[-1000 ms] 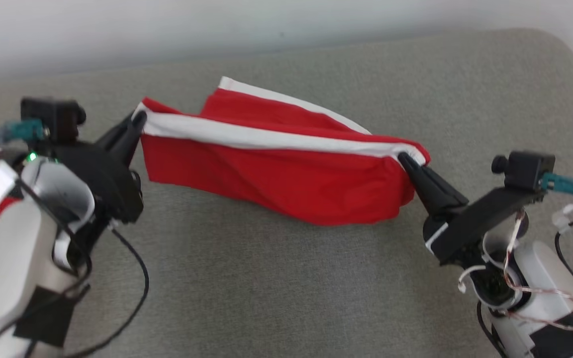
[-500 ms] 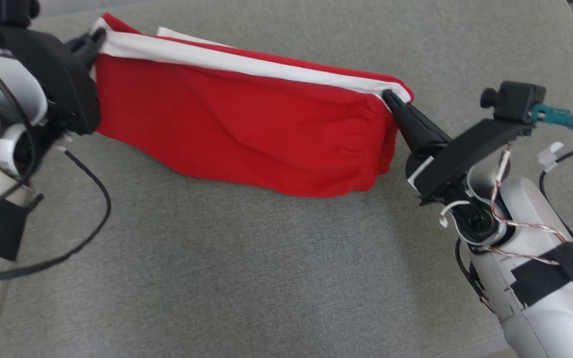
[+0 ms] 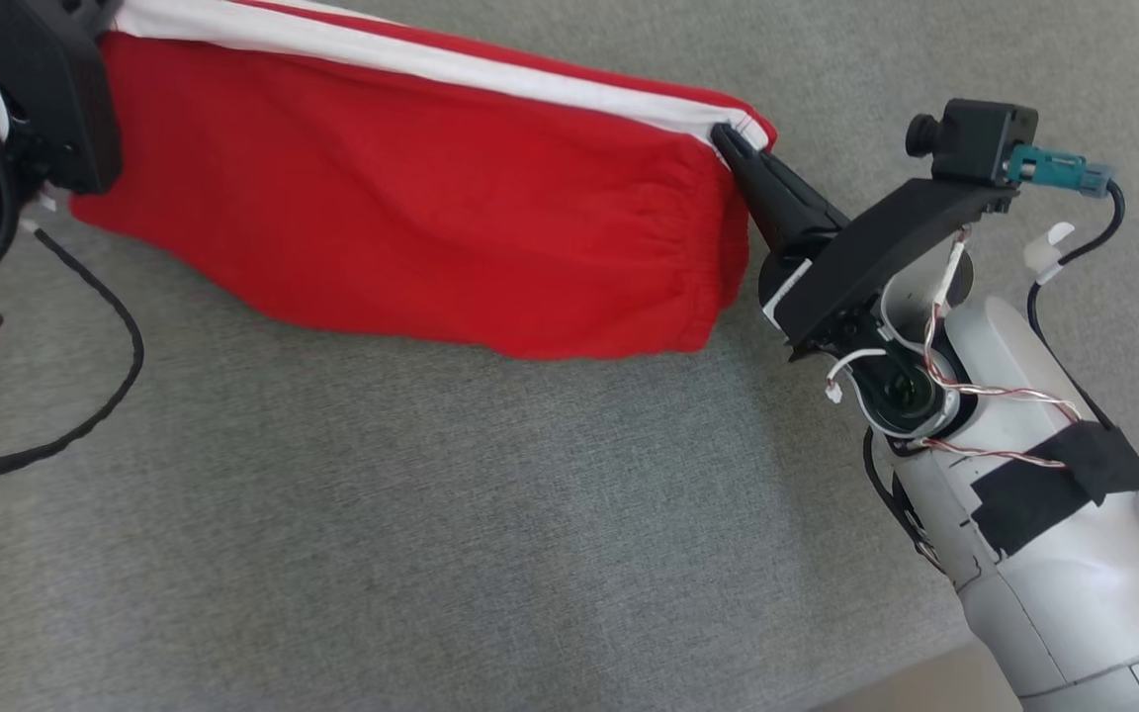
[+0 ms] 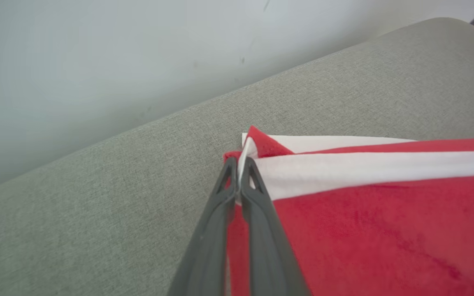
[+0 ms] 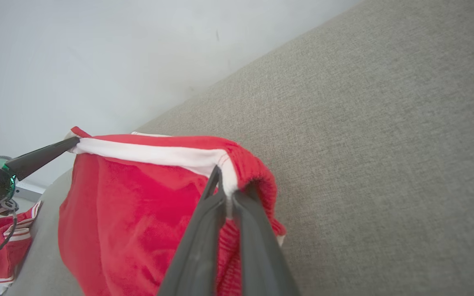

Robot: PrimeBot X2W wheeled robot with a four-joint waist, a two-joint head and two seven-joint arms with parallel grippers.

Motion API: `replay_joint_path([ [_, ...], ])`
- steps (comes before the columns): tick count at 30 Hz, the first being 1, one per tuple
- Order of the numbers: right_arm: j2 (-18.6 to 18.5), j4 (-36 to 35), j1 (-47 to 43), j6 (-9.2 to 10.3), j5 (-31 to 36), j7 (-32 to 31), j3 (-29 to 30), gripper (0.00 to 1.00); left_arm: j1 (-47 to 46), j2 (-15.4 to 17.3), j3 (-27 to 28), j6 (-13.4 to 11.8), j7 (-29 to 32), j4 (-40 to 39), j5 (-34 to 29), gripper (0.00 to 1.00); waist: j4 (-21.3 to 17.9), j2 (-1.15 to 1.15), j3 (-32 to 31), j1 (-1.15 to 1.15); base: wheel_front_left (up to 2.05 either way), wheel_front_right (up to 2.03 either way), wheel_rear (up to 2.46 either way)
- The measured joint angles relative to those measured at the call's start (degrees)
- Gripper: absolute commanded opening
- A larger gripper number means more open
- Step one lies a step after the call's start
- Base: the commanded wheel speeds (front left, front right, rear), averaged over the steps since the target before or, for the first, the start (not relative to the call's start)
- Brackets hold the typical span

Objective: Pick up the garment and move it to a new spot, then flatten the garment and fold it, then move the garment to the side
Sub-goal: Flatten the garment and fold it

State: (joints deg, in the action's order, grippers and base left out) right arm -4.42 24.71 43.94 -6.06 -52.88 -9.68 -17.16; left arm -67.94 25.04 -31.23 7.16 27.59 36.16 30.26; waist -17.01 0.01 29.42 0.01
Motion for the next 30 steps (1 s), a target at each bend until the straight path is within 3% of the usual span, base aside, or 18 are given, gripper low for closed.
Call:
replay_joint_path([
  [12, 0.67, 3.86, 3.25, -0.49, 0.40, 4.53, -1.76, 0.00, -4.39, 0.15, -5.57, 0.00, -6.14, 3.99, 0.52, 0.00, -1.11, -0.01, 2.58, -0.01, 0.00, 0.00, 0.00],
  [13, 0.69, 4.42, 3.59, -0.51, 0.40, 4.67, -1.93, 0.00, -4.40, 0.19, -6.06, 0.00, -6.60, 4.49, 0.52, 0.31, -1.07, -0.01, 2.56, -0.01, 0.00, 0.00, 0.00],
  [14, 0.70, 4.77, 3.71, -0.51, 0.40, 4.92, -2.15, 0.45, -4.41, 0.19, -6.90, 0.00, -7.11, 5.24, 0.52, 1.00, -1.00, -0.01, 2.49, -0.01, 0.00, 0.00, 0.00],
  [15, 0.70, 5.00, 3.71, -0.51, 0.40, 5.36, -2.44, 0.95, -4.39, 0.19, -7.51, 0.00, -7.87, 5.70, 0.52, 1.00, -0.92, -0.01, 2.39, -0.01, 0.00, 0.00, 0.00],
  [16, 0.73, 5.31, 3.71, -0.52, 0.38, 5.70, -2.70, 1.00, -4.41, 0.11, -7.60, 0.00, -9.03, 6.08, 0.56, 1.00, -0.85, 0.00, 2.26, -0.01, 0.00, 0.00, 0.00],
  [26, 0.51, 7.08, 3.65, -0.88, 1.15, 10.88, -2.74, 1.00, -4.64, -0.33, -8.37, 0.00, -18.50, 9.68, 4.38, 1.00, 0.14, -0.01, -0.80, -0.01, 0.00, 0.00, 0.00],
  [30, -2.07, 6.78, 2.58, -1.00, 4.75, 13.78, -3.91, 1.00, 0.44, 0.05, -8.79, -0.01, -22.83, 9.36, 6.44, 1.00, 0.51, -0.02, -3.07, -0.01, 0.00, 0.00, 0.00],
])
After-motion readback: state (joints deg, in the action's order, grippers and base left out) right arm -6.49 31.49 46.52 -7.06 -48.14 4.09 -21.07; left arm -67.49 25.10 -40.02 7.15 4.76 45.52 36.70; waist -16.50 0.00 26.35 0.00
